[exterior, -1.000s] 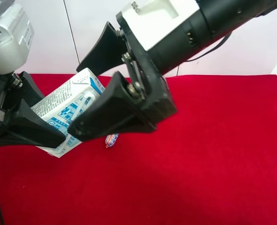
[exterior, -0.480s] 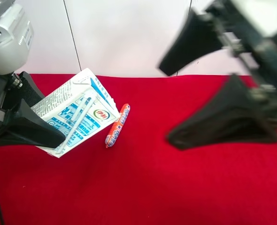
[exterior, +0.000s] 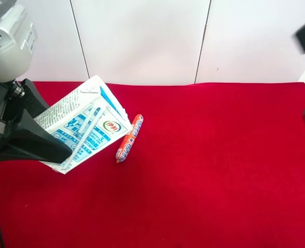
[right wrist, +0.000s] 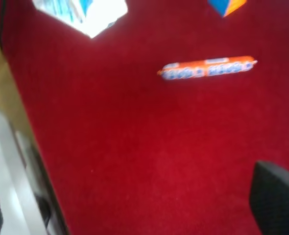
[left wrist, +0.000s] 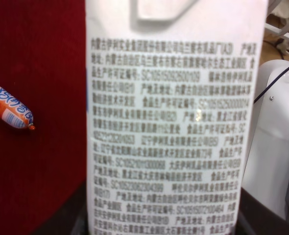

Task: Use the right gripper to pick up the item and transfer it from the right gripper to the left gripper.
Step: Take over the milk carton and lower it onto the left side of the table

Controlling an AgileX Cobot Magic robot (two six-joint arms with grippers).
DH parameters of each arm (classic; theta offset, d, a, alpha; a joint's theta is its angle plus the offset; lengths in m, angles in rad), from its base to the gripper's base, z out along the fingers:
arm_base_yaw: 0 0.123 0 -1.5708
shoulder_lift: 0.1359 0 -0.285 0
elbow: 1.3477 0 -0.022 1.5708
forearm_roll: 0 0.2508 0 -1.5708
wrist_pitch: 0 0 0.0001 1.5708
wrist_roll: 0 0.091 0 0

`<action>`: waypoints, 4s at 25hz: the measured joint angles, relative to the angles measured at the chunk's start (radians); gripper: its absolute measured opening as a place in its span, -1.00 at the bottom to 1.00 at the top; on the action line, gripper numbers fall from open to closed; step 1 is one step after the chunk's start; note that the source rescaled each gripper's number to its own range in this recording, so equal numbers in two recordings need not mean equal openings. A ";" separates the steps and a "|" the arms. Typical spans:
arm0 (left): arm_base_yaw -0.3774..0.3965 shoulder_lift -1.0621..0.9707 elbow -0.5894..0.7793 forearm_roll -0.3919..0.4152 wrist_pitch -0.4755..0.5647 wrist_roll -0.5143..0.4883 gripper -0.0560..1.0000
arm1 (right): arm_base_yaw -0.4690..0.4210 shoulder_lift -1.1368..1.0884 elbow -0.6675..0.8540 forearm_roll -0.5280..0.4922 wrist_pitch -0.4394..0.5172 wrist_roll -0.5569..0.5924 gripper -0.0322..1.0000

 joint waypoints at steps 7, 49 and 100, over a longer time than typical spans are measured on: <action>0.000 0.000 0.000 0.000 0.000 0.000 -0.88 | 0.000 -0.212 0.135 -0.070 0.001 0.119 1.00; 0.000 0.000 0.000 0.000 0.000 -0.002 -0.89 | -0.034 -0.689 0.692 -0.271 -0.145 0.490 1.00; 0.543 0.373 0.001 0.388 -0.209 -0.505 -0.89 | -0.612 -0.845 0.693 -0.271 -0.150 0.495 1.00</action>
